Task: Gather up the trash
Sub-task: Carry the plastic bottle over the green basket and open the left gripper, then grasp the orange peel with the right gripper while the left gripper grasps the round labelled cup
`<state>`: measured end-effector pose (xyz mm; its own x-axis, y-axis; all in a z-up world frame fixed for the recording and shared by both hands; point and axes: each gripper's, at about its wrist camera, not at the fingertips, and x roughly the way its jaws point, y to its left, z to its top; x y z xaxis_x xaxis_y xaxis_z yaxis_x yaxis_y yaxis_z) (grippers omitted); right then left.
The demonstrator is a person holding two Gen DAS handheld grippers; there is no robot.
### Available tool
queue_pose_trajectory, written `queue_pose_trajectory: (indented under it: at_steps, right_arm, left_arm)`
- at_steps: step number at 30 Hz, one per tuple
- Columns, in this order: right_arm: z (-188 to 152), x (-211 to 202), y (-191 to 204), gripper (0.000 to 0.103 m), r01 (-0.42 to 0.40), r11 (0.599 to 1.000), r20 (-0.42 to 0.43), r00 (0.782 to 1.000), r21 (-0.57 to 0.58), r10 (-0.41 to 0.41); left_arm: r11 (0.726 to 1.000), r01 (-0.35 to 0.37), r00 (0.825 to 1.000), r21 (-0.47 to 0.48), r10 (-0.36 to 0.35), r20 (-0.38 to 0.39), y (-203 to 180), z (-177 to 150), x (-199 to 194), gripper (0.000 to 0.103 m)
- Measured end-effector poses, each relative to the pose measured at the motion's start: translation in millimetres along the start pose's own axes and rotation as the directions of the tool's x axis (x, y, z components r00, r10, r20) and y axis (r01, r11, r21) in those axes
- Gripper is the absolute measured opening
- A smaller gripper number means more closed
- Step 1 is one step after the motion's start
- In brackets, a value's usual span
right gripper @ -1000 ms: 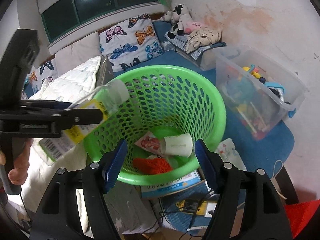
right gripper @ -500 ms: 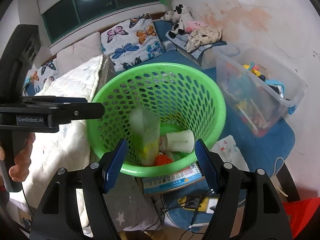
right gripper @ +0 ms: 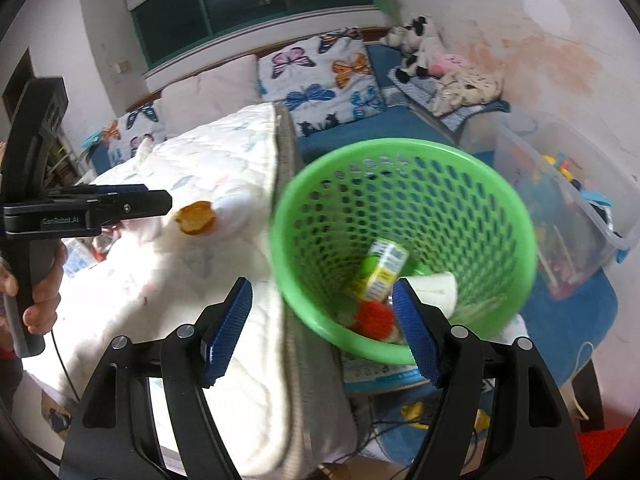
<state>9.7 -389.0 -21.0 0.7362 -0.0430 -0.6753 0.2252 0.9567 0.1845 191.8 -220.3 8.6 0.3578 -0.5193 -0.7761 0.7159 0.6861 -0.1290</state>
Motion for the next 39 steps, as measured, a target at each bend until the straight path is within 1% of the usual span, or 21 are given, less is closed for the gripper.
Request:
queue_pose_trajectory:
  at_steps: [4, 6, 8, 12, 14, 15, 17, 20, 23, 27, 30, 32, 33, 35, 39]
  right_arm:
    - [5, 6, 17, 0.073, -0.024, 0.999, -0.006, 1.0, -0.035, 0.024]
    - [7, 10, 23, 0.073, -0.031, 0.998, -0.01, 0.999, -0.054, 0.031]
    - [7, 14, 29, 0.073, -0.036, 0.997, -0.014, 0.999, -0.068, 0.035]
    - [8, 24, 38, 0.073, -0.052, 0.995, -0.032, 0.998, -0.084, 0.049]
    - [9, 28, 41, 0.073, -0.062, 0.994, -0.041, 0.997, -0.088, 0.058]
    - [10, 30, 43, 0.073, -0.066, 0.994, -0.044, 0.997, -0.092, 0.062]
    - [11, 34, 47, 0.073, -0.075, 0.992, -0.05, 0.996, -0.101, 0.071]
    - [14, 40, 52, 0.073, -0.082, 0.99, -0.058, 0.995, -0.118, 0.075]
    - [16, 45, 57, 0.073, -0.09, 0.988, -0.066, 0.994, -0.128, 0.082]
    - [20, 50, 60, 0.073, -0.096, 0.984, -0.069, 0.994, -0.147, 0.086]
    - [21, 54, 60, 0.073, -0.098, 0.983, -0.077, 0.993, -0.154, 0.087]
    - [22, 56, 59, 0.073, -0.102, 0.982, -0.081, 0.993, -0.156, 0.09]
    - [23, 57, 60, 0.073, -0.102, 0.982, -0.083, 0.993, -0.158, 0.09]
    - [25, 59, 60, 0.073, -0.103, 0.981, -0.085, 0.992, -0.163, 0.09]
    - [28, 62, 65, 0.073, -0.121, 0.978, -0.086, 0.991, -0.173, 0.107]
  left_arm:
    - [0.999, -0.007, 1.0, -0.031, 0.007, -0.018, 29, -11, 3, 0.079]
    - [1.0, 0.003, 1.0, -0.03, -0.004, -0.031, 37, -16, 8, 0.081]
    - [1.0, -0.001, 0.999, -0.022, 0.0, -0.033, 44, -21, 12, 0.082]
    - [0.999, 0.033, 0.999, -0.008, -0.033, -0.036, 52, -29, 17, 0.081]
    - [1.0, 0.019, 0.999, -0.005, -0.019, -0.039, 54, -30, 22, 0.082]
    - [1.0, 0.023, 0.999, -0.008, -0.023, -0.039, 56, -30, 24, 0.082]
    - [0.999, 0.036, 0.998, -0.019, -0.037, -0.05, 59, -30, 28, 0.09]
    - [0.999, 0.04, 0.998, -0.024, -0.041, -0.055, 61, -28, 34, 0.091]
    - [0.997, 0.066, 0.995, -0.043, -0.069, -0.066, 65, -26, 41, 0.091]
    - [0.996, 0.084, 0.995, -0.028, -0.086, -0.056, 66, -28, 46, 0.091]
    - [0.997, 0.083, 0.995, -0.006, -0.083, -0.048, 65, -30, 48, 0.084]
    - [0.996, 0.087, 0.995, -0.003, -0.088, -0.05, 65, -31, 49, 0.072]
    - [0.996, 0.085, 0.995, -0.003, -0.085, -0.05, 65, -32, 49, 0.071]
    - [0.996, 0.086, 0.995, -0.003, -0.086, -0.042, 66, -33, 46, 0.064]
    - [0.998, 0.068, 0.997, 0.007, -0.068, -0.023, 65, -35, 36, 0.064]
